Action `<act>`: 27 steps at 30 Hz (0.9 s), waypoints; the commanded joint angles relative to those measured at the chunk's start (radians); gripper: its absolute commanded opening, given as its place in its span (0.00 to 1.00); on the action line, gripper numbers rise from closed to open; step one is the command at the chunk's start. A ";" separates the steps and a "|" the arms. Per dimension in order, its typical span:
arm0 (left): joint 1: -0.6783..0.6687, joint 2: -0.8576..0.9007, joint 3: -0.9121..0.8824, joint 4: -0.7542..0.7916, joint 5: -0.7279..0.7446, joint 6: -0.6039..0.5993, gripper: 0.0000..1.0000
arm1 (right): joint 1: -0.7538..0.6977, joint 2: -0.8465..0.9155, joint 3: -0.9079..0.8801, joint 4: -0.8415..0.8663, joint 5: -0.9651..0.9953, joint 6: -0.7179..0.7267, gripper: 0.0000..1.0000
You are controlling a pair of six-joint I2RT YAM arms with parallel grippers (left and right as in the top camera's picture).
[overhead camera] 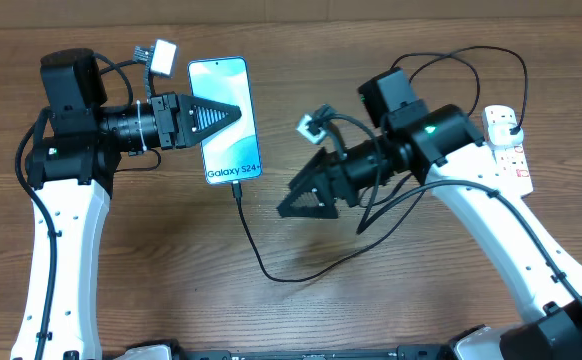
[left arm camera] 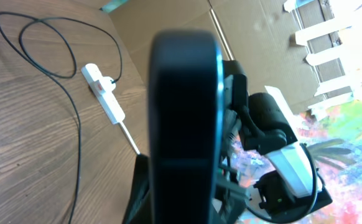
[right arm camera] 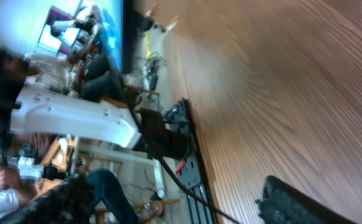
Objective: Plug charger to phone and switch on socket
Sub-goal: 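Move the right gripper toward the phone's right edge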
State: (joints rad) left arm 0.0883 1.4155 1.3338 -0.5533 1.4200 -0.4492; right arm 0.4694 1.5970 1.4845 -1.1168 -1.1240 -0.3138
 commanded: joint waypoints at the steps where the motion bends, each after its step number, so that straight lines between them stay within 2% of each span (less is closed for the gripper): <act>1: 0.003 -0.023 0.010 0.004 0.066 -0.023 0.04 | 0.050 -0.013 0.007 0.072 -0.056 0.073 0.78; 5: 0.003 -0.023 0.010 0.005 0.066 -0.023 0.04 | 0.101 -0.013 0.007 0.201 -0.031 0.223 0.72; 9: 0.003 -0.023 0.010 0.011 0.065 -0.022 0.04 | 0.145 -0.013 0.007 0.304 0.128 0.418 0.68; 12: 0.003 -0.023 0.010 0.023 0.063 -0.022 0.04 | 0.166 -0.013 0.007 0.350 0.200 0.511 0.65; 14: 0.003 -0.023 0.010 0.043 0.062 -0.022 0.04 | 0.177 -0.013 0.007 0.380 0.200 0.528 0.64; 19: 0.003 -0.023 0.010 0.126 0.063 -0.066 0.04 | 0.188 -0.013 0.007 0.427 0.200 0.532 0.49; 23: 0.003 -0.023 0.010 0.166 0.063 -0.115 0.04 | 0.188 -0.013 0.007 0.448 0.200 0.551 0.44; 27: 0.003 -0.023 0.010 0.169 0.063 -0.125 0.04 | 0.188 -0.013 0.007 0.460 0.200 0.554 0.34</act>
State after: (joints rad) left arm 0.0990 1.4155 1.3315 -0.3923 1.4277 -0.5331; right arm 0.6369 1.5967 1.4841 -0.6651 -0.9318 0.2237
